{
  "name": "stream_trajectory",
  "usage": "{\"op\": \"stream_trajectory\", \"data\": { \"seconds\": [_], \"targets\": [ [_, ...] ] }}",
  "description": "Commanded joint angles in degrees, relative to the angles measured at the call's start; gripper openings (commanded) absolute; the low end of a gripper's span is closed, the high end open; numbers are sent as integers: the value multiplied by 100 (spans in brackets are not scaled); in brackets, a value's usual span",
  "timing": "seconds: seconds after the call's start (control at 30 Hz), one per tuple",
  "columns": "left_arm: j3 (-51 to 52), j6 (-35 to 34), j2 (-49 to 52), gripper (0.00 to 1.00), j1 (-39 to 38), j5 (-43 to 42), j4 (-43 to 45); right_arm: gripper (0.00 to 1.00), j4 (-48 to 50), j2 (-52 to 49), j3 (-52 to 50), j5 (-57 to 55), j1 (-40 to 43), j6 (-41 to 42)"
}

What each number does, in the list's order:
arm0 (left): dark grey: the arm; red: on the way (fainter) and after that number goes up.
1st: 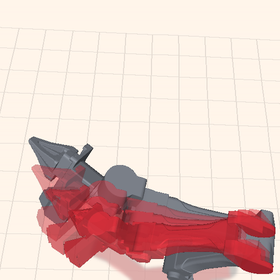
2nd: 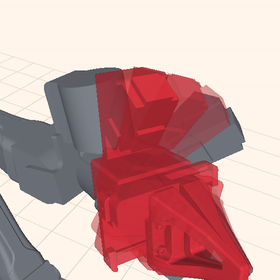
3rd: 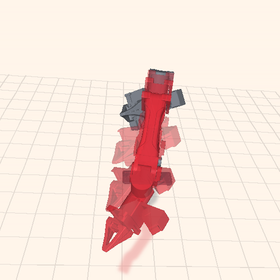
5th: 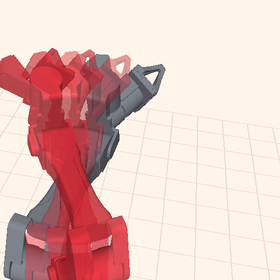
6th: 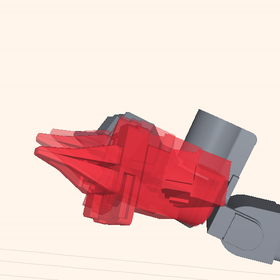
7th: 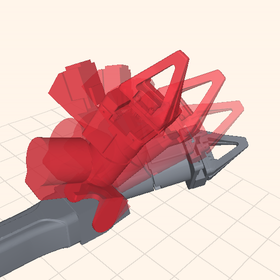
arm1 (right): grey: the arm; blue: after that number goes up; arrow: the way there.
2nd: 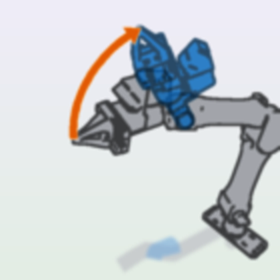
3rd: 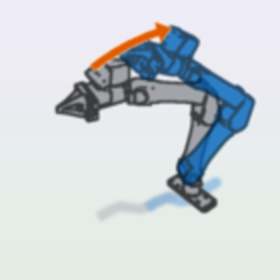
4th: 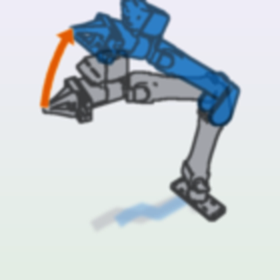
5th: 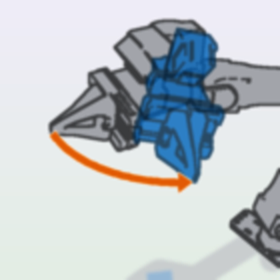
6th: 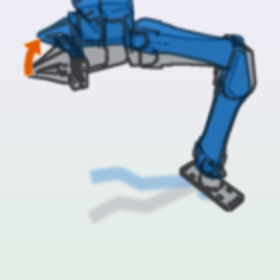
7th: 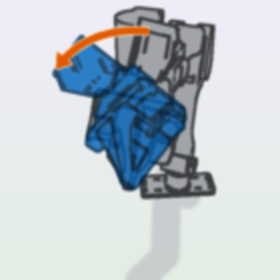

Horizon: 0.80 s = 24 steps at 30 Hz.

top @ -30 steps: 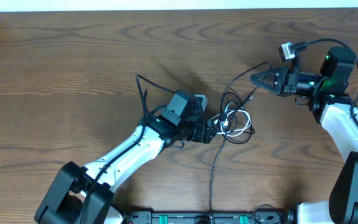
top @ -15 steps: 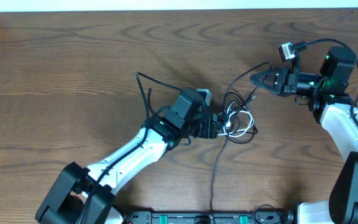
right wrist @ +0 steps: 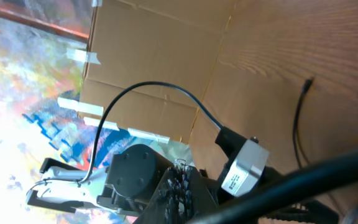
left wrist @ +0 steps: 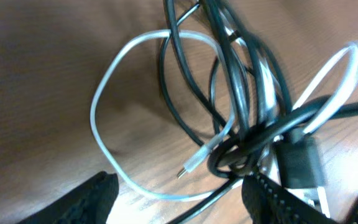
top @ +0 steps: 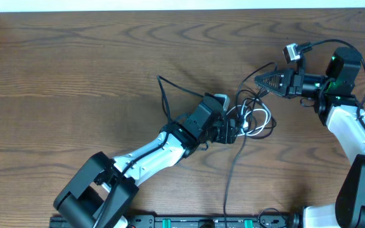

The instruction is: Untangle cables

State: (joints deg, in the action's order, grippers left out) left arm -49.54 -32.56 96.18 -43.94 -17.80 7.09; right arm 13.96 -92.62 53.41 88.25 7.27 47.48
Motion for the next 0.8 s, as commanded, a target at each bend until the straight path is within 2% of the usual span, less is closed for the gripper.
{"op": "stream_trajectory", "data": {
  "seconds": [0.0, 0.33, 0.63, 0.73, 0.77],
  "targets": [
    [-61, -184, 7, 74, -17, 55, 404, 1, -7, 107, 111, 68, -153, -85],
    [-61, -339, 339, 73, -52, 57, 691, 1, -4, 107, 111, -105, -363, -85],
    [-61, -719, 966, 77, -111, 57, 1792, 1, -9, 107, 111, -44, -363, -85],
    [-61, -699, 975, 61, -94, 332, 1405, 1, -9, 107, 111, -15, -363, -87],
    [-61, -699, 970, 61, -70, 533, 1191, 1, -9, 107, 111, -13, -363, -85]
  ]
}}
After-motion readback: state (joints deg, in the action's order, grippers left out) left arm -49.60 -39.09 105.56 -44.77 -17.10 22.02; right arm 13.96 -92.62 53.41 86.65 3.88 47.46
